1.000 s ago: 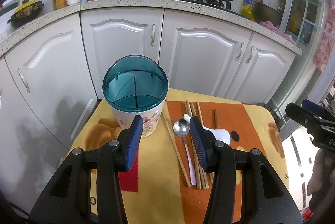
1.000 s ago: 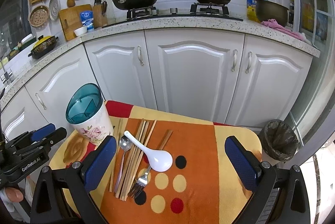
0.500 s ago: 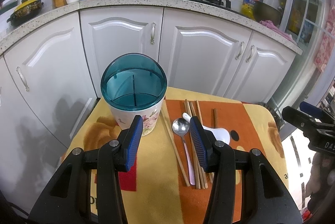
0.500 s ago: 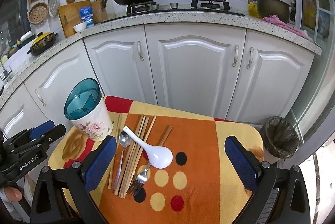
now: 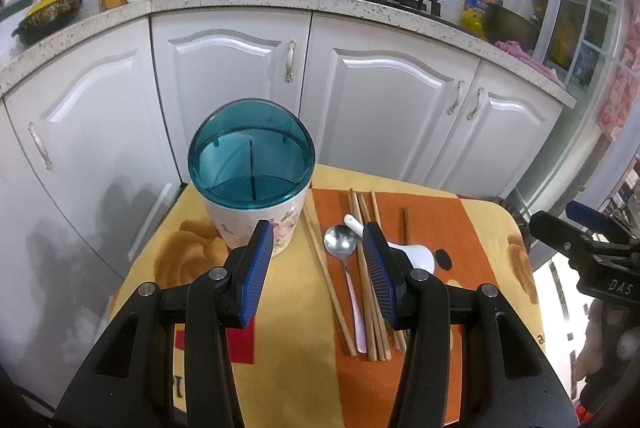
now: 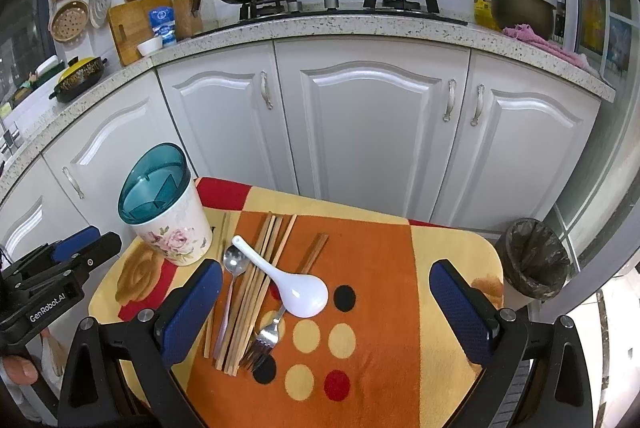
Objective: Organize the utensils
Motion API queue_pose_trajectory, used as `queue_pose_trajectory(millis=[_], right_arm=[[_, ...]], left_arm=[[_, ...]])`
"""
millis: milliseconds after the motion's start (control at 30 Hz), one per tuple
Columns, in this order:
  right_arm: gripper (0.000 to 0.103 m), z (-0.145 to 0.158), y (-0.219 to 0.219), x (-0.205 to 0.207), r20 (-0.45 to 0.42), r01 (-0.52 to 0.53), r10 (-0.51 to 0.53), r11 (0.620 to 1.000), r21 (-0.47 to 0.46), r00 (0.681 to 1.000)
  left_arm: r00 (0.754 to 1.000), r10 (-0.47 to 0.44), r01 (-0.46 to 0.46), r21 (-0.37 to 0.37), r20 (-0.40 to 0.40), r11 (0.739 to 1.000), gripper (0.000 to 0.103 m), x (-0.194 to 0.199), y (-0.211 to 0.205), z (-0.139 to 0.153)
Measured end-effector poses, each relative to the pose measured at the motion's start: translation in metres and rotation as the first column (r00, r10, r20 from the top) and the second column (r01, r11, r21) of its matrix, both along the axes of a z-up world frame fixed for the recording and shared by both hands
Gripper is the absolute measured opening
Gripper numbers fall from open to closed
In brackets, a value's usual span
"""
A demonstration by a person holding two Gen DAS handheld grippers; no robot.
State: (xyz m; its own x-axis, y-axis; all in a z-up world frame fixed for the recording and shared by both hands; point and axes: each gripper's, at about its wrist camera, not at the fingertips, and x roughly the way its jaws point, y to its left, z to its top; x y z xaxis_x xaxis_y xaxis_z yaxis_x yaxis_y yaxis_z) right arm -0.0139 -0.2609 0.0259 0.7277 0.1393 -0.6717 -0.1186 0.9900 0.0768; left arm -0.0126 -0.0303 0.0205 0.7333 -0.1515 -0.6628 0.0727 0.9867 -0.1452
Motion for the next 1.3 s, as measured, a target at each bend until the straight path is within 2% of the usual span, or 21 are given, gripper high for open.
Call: queue_pose_trajectory(millis=[867,1100,1300], right_arm=[[0.103,-0.012,-0.001,0.003,-0.036,-0.002,0.002,1.000,0.003,0.999],[0.103,-0.024,0.000,0.007,-0.071,-0.031,0.032,0.999,0.015,0.997],[0.102,-0.042,0.009,0.014,-0.124,-0.094,0.096,0.995,0.027,0.988]], left_arm=[[0.999,-0.001,0.000,-0.017,-0.048,1.000,0.046,0.004,0.001,-0.013],[0.996,-0.011,0.009,-0.020,-0.085,1.000,0.046,0.005,0.003,-0.027],[0.991,-0.024,0.020,-0.028,-0.135,0.999,0.046,0.011,0.004,-0.044]])
